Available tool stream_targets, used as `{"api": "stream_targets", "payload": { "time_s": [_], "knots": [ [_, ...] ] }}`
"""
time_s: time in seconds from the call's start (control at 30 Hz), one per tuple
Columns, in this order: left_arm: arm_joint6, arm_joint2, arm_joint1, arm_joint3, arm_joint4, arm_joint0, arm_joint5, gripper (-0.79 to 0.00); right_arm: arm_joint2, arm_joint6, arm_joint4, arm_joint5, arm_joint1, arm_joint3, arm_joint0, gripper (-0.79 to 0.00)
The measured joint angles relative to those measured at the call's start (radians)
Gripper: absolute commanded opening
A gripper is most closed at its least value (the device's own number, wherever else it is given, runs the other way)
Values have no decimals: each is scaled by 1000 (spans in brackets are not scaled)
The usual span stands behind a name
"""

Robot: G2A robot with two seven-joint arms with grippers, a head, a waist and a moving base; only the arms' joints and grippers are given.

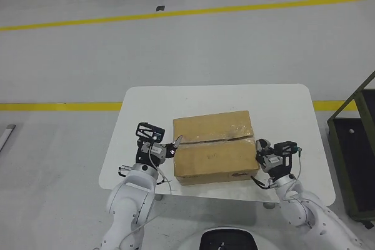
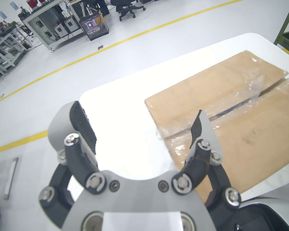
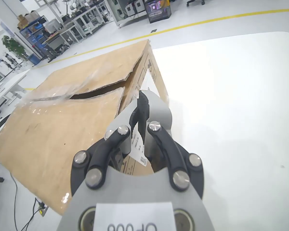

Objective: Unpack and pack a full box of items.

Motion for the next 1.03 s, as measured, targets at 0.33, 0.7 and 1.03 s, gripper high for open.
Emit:
{"api": "stream_targets", "payload": {
  "time_s": [0.33,0.7,1.03],
  "knots": [
    [0,19,-1,-25,-3,-13,24,0,37,-22,-44,51,0,-150,-63,-785],
    [-2,38,2,-51,56,15,32,0,372,71,-219,75,44,-479,-318,0],
    [-1,40,2,-50,69,16,35,-1,381,69,-225,78,44,-492,-336,-205]
  ]
}}
